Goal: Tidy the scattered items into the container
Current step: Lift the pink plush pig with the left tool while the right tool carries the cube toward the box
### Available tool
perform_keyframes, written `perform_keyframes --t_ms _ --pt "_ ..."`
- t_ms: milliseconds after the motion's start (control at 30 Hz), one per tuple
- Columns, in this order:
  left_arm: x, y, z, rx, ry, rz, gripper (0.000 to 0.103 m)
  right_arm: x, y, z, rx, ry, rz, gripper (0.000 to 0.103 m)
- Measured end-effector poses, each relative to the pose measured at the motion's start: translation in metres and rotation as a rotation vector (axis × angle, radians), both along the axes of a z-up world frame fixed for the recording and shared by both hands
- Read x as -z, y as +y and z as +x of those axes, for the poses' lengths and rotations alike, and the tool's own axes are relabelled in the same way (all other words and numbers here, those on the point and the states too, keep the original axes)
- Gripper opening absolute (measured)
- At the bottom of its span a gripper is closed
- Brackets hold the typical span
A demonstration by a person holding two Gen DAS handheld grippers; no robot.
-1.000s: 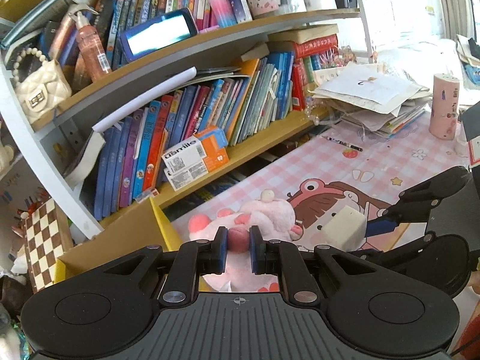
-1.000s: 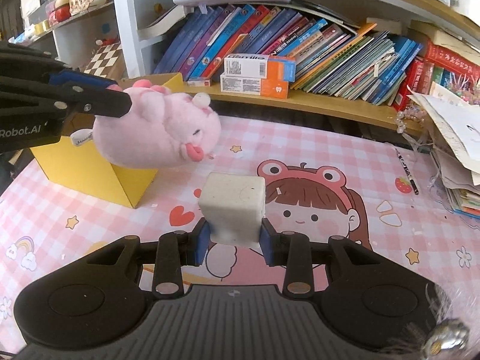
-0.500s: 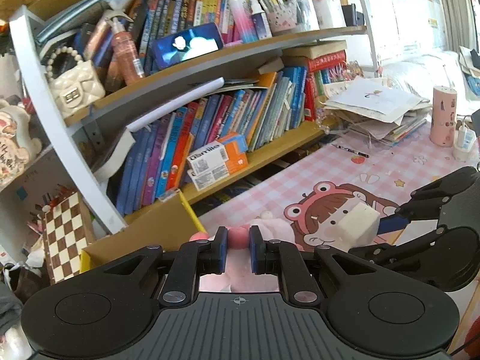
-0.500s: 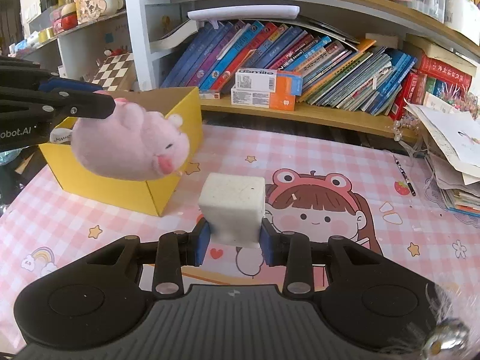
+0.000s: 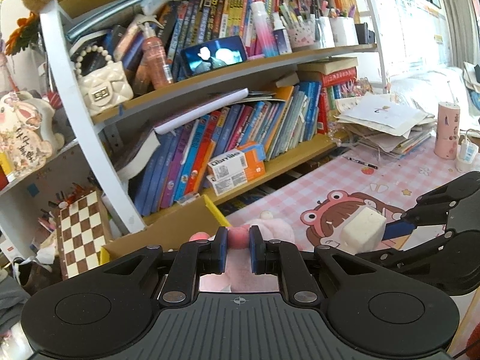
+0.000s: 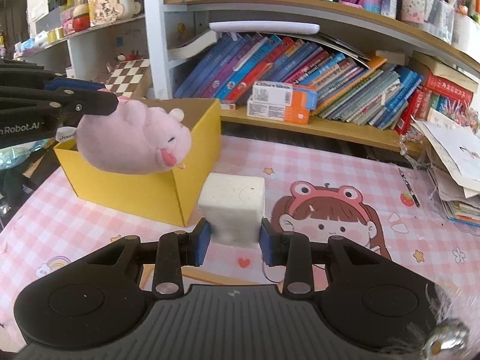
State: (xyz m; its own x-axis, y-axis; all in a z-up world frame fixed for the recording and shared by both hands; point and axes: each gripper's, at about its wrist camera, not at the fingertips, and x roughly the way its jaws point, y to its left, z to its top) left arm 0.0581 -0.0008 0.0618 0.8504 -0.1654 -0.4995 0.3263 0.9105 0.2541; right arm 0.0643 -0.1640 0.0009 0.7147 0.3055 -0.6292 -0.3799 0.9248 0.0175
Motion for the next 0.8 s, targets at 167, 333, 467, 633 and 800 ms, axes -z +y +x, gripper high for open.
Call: perform_keyframes --t_ms 167,333,467,633,800 --pt "-0.002 0.016 -0.001 -0.016 -0.012 -0.009 0.013 -0.004 0.015 0.004 -0.029 0.021 0.018 0.032" --pt "-0.005 0.033 0.0 -0.042 -0.027 -0.024 0.013 -0.008 0.031 0.008 -0.055 0.029 0.015 0.032" --pt "-0.006 0.048 0.002 -0.065 -0.038 -0.04 0.013 -0.011 0.045 0.012 -0.074 0.027 0.004 0.032" --pt "-0.009 0.066 0.007 -0.096 -0.055 -0.057 0.013 -0.018 0.06 0.02 -0.097 0.009 -0.015 0.032" --pt "-0.008 0.084 0.013 -0.122 -0.056 -0.087 0.013 -0.025 0.074 0.029 -0.115 -0.012 -0.027 0.032"
